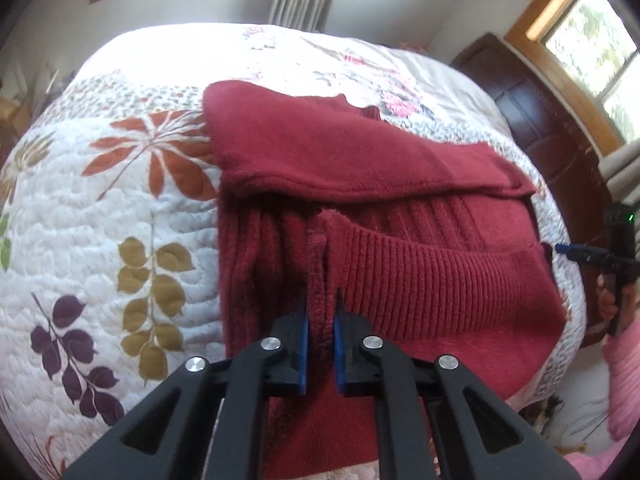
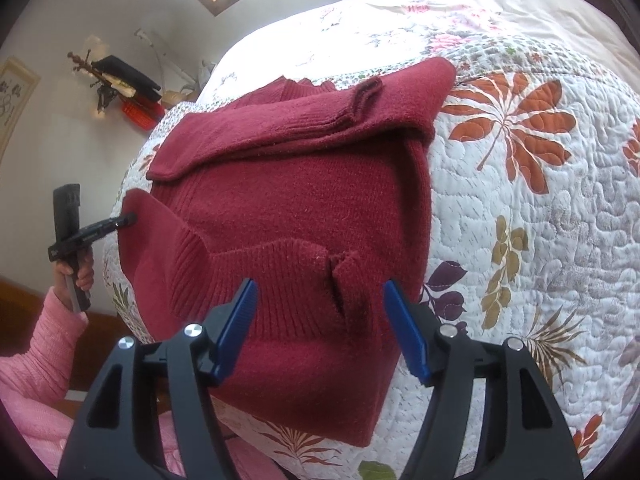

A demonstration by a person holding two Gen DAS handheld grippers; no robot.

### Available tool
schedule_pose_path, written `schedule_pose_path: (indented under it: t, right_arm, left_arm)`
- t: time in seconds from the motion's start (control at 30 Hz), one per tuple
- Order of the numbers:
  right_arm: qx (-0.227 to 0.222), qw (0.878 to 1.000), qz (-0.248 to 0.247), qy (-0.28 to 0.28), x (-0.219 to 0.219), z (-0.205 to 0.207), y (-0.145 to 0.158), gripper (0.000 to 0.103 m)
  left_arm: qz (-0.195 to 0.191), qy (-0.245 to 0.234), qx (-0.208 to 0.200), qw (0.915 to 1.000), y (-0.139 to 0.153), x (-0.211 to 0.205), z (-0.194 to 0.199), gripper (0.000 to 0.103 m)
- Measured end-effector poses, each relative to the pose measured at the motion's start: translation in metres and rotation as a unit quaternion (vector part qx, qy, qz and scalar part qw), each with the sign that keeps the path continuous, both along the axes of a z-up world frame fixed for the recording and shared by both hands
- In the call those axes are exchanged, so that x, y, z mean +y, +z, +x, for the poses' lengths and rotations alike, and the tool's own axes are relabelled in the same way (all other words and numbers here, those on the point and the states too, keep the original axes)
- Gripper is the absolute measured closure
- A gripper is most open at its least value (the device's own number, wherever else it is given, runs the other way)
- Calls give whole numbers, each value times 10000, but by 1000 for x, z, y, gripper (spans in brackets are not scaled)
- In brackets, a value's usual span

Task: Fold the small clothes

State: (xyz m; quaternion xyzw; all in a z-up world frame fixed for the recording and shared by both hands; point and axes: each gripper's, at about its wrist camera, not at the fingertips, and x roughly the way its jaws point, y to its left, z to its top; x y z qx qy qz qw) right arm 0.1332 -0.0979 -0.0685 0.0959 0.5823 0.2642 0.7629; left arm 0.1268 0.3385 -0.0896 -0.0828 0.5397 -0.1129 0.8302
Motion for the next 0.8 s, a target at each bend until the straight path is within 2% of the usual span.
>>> schedule_pose_path:
  t: [0.2, 0.3, 0.43, 0.53, 0.57, 0.6, 0.63, 0.67, 0.7, 0.8]
  right_arm:
    - [109, 9988, -347, 316, 17, 5, -12, 37]
    - [216, 9980, -473, 366, 22, 10, -22, 37]
    - [360, 9968, -549, 466, 28, 11, -33, 39]
    - [293, 9958, -611, 614, 33, 9, -31, 57]
    - [264, 9956, -638, 639, 34, 8, -30, 64]
    - [227, 9954, -661, 658, 35, 7, -28, 74]
    - [172, 9951, -711, 658, 35, 7, -25, 77]
    - [137, 9950, -736, 654, 34, 6, -24, 88]
    - [93, 9950, -761, 639, 32, 5, -21, 93]
    - [-17, 9970, -508, 577, 22, 1, -12, 97]
  left_arm:
    - [-132, 26, 182, 9997, -12, 2, 5, 93]
    - [-73, -68, 266, 9996, -18, -6, 10, 91]
    - [18, -110, 391, 9992, -28, -12, 18, 76]
    - [-17, -105, 429, 9990, -31, -11, 20, 76]
    - [3, -86, 432, 9990, -32, -13, 21, 85]
    - [13, -71, 422, 9991, -32, -13, 21, 90]
    - [-12, -69, 422, 9991, -31, -13, 21, 92]
    - [-8, -39, 393, 9992, -30, -12, 20, 93]
    - [3, -21, 356, 9994, -28, -11, 20, 93]
    - [6, 23, 182, 9998, -20, -11, 15, 94]
